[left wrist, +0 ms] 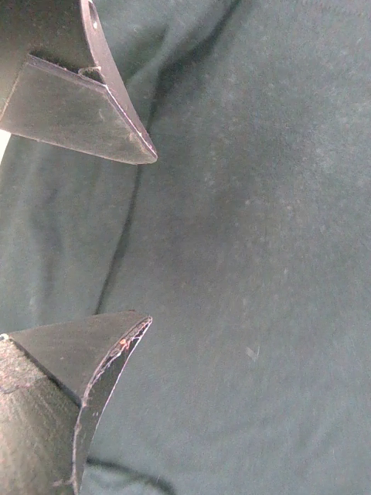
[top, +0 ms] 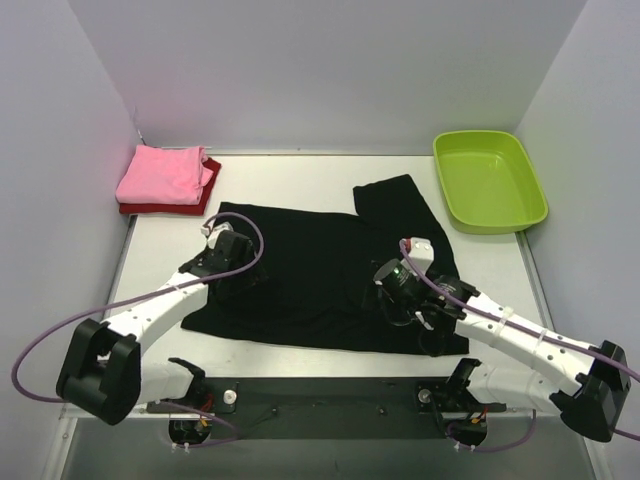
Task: Fold and stack the t-shirts
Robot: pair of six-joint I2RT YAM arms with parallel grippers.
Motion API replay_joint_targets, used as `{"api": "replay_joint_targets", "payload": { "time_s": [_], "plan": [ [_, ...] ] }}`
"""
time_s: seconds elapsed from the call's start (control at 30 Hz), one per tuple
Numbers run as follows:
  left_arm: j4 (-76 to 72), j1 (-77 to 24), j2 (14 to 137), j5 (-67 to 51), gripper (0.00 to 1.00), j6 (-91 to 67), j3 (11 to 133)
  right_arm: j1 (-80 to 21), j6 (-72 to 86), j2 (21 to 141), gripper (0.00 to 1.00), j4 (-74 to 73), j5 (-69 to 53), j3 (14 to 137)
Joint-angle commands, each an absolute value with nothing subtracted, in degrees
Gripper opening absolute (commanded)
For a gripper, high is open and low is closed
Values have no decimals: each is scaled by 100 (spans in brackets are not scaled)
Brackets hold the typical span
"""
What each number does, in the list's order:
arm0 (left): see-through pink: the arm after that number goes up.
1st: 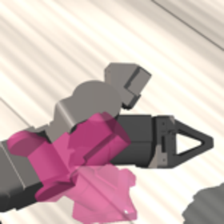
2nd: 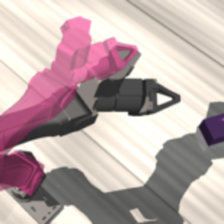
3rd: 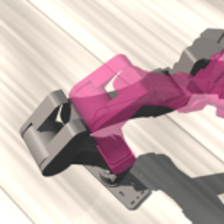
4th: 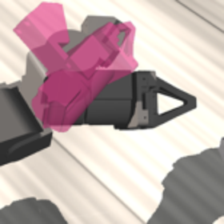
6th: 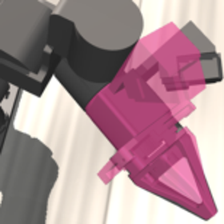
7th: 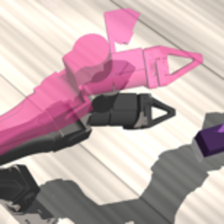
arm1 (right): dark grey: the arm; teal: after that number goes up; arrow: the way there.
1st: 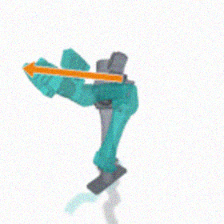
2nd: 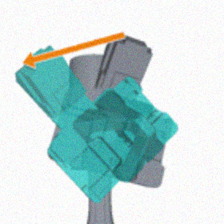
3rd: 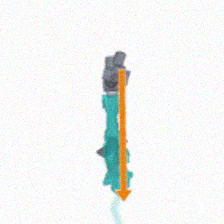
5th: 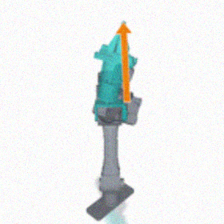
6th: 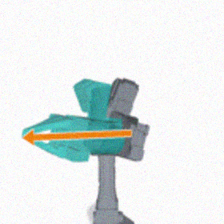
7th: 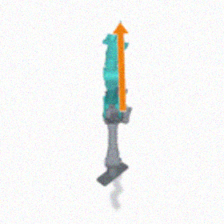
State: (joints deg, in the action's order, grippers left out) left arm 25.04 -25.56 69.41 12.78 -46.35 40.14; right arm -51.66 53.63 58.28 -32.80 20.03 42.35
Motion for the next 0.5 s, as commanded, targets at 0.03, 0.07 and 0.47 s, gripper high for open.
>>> {"api": "replay_joint_targets", "payload": {
  "time_s": [0.03, 0.07, 0.47],
  "plan": [
    [2048, -2470, 7751, 1327, 86, -4500, 4359, -5317, 4755, 6362, 100, -2936, 2189, 4939],
    [1978, -2444, 7961, 1336, 86, -4500, 4403, -5335, 4711, 6424, 100, -2892, 2180, 5009],
    [1626, -2250, 8614, 1205, 86, -4544, 4176, -5616, 4781, 6609, 100, -2681, 2127, 4781]
  ]
}}
